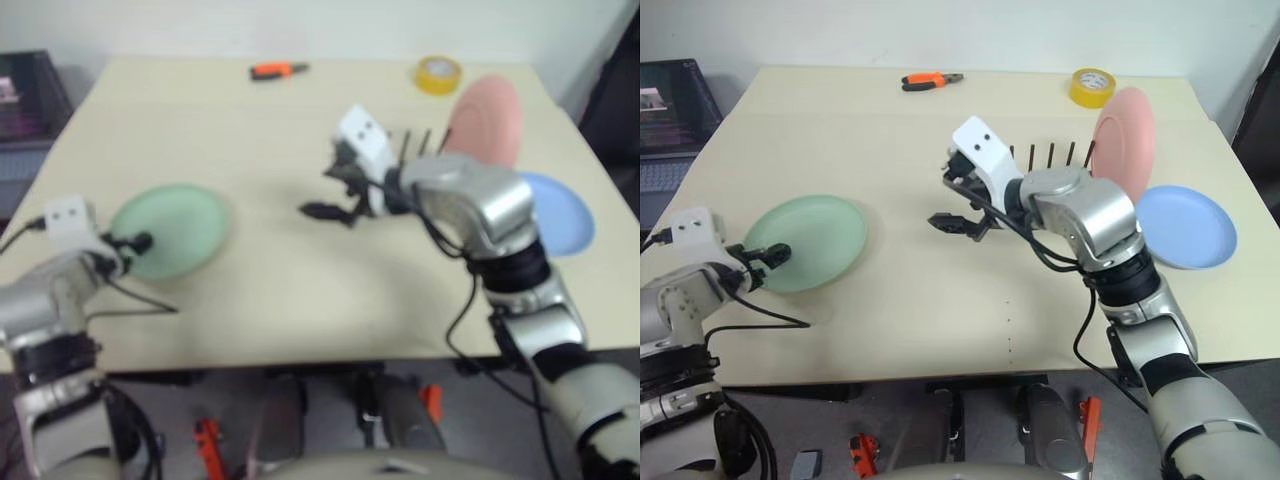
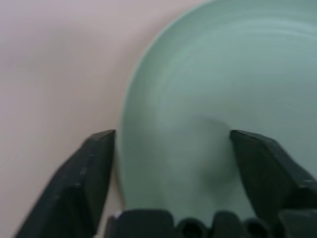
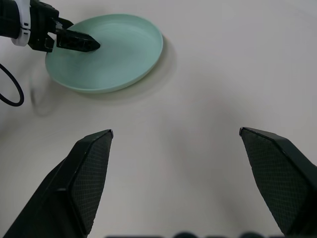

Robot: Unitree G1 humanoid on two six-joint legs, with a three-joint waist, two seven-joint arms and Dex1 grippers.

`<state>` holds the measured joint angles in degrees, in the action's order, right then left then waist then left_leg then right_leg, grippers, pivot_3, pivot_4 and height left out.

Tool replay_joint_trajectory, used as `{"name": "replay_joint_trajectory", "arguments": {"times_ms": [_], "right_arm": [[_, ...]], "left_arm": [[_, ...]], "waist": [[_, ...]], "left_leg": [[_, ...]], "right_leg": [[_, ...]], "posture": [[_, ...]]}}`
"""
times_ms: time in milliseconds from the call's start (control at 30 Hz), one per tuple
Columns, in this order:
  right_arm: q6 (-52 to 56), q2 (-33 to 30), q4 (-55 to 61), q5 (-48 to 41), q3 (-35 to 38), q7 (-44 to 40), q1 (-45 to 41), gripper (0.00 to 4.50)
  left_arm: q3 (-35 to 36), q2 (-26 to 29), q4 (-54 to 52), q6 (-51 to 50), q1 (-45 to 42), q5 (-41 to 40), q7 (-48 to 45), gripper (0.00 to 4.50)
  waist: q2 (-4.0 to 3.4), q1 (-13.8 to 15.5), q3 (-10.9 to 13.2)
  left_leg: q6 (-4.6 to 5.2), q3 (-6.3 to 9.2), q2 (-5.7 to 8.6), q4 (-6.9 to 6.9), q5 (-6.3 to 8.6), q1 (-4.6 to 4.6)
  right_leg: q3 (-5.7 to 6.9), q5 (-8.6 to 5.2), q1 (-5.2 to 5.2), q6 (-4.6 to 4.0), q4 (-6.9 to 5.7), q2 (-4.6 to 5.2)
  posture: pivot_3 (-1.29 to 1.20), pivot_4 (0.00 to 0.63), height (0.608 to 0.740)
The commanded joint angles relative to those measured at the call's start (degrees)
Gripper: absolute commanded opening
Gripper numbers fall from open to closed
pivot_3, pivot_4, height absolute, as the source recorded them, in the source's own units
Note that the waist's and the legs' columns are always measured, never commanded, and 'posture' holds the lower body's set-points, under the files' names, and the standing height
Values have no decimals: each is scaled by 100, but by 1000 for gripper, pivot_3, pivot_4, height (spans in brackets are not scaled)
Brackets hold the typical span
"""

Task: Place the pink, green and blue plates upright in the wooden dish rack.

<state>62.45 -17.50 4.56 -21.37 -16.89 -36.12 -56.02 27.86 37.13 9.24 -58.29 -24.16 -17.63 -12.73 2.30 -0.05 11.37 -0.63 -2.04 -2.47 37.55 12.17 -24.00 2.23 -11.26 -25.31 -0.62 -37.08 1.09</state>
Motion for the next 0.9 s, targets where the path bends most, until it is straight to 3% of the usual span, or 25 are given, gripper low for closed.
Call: {"name": "replay_joint_trajectory", "arguments": {"times_ms": [33,133,267,433,567,700,900], "right_arm": [[-114,-36,319,-5,63,-38,-10,4500],[-405,-192,522,-19,-33,-313,76,4500],[-1636,-422,704,155,-198,-934,223,4500],[-2869,-235,448,804,-881,-1220,156,4500],[-3937,398,-343,1893,-1603,-645,64,4500],[-4600,867,-1283,2612,-1737,-114,-123,4500],[-4941,1164,-1932,2918,-1594,7,-228,4500]], "left_arm": [[46,-8,-135,-15,-197,-57,67,2489],[73,54,-189,-74,-445,-80,136,1383],[-20,161,-566,-380,-1232,-202,161,30],[-978,573,-1090,-502,-2133,90,47,30],[-1530,518,-1292,-674,-2762,67,-76,30],[-2007,613,-1460,-807,-2873,65,-374,30],[-2017,533,-1503,-1042,-3058,-6,-491,30]], "waist": [[0,-2,0],[1,1,1],[4,13,1],[15,-17,7],[15,-62,7],[15,-108,8],[18,-136,9]], "left_leg": [[0,0,0,0,0,-1],[0,0,0,0,0,-6],[0,7,3,1,0,-18],[-1,5,3,0,0,-17],[-1,-7,3,-13,0,-3],[-30,-11,1,-42,-18,5],[-34,-6,1,-54,-21,1]], "right_leg": [[0,0,0,0,1,0],[1,0,-2,1,4,0],[10,0,-3,2,12,-1],[5,3,-4,8,14,-7],[-4,2,-4,8,13,-8],[-12,2,-12,6,10,-11],[-12,0,-16,2,12,-12]], "posture": [[0,150,740],[0,150,740],[0,150,740],[0,150,740],[0,150,740],[0,150,740],[0,150,740]]}}
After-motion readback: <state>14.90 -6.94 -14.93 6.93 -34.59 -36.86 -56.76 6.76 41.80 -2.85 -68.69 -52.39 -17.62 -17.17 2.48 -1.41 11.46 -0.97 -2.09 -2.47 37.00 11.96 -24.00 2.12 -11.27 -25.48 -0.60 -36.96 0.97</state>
